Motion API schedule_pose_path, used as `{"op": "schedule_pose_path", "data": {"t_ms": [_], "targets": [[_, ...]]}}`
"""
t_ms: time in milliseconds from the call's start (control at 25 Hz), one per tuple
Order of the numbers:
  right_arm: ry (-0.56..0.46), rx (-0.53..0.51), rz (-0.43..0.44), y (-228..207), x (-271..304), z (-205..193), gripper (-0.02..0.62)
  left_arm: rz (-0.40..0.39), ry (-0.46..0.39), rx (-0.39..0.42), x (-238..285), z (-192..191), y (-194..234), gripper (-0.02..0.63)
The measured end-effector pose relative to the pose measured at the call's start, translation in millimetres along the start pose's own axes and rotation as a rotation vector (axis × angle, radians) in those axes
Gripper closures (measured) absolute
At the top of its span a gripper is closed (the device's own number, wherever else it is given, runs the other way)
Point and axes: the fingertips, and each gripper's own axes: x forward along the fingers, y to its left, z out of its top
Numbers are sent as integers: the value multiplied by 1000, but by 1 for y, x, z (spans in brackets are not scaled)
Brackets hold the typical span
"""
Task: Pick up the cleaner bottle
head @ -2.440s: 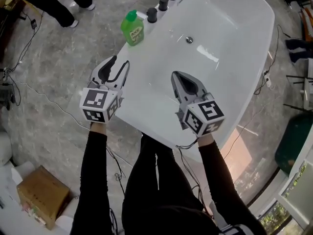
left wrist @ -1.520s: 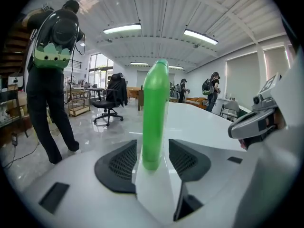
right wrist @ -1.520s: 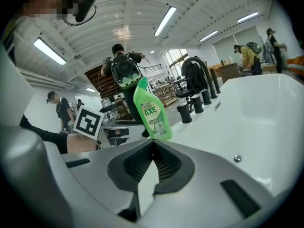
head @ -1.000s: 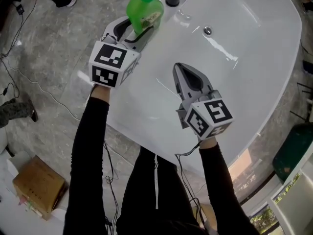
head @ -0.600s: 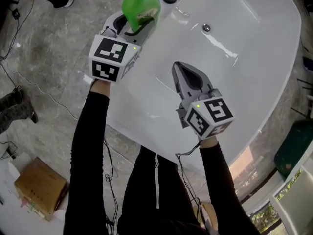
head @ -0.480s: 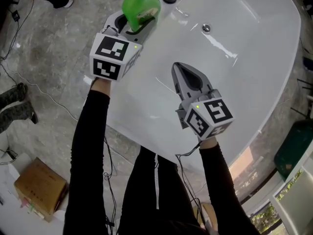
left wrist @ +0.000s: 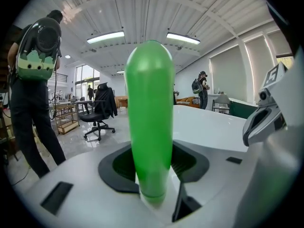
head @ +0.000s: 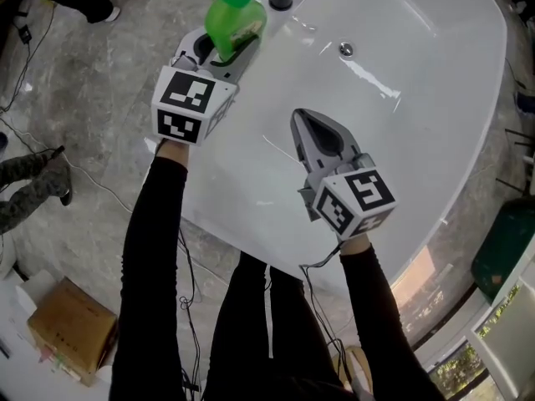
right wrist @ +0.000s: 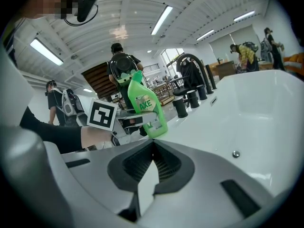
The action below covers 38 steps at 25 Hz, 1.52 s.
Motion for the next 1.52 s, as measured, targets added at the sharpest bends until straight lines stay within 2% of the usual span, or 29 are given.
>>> {"op": "schedule_pose_path", "data": {"t_ms": [280,560,800,1080,1280,1520], "targets": [[-6,5,-7,-3,-4,1,594,7,-10,2,-13,-3,-11,416],[-10,17,-31,-7,-16,1,594,-37,-34,6,-37,4,-41,416],[-39,44,-49,-5,-51,9,594,-98,-30,32,-64,20,-86,416],[-81,41,-69,-1,-96,14,594,-169,-38,18,-90,40,-144,416],[-70,62,-126,-4,-138,11,594,-215,-45,21,-102,54,-183,416],[-117,90,-158,-12,-176,2,594,-273,-40,16,-110,62,-222,416]]}}
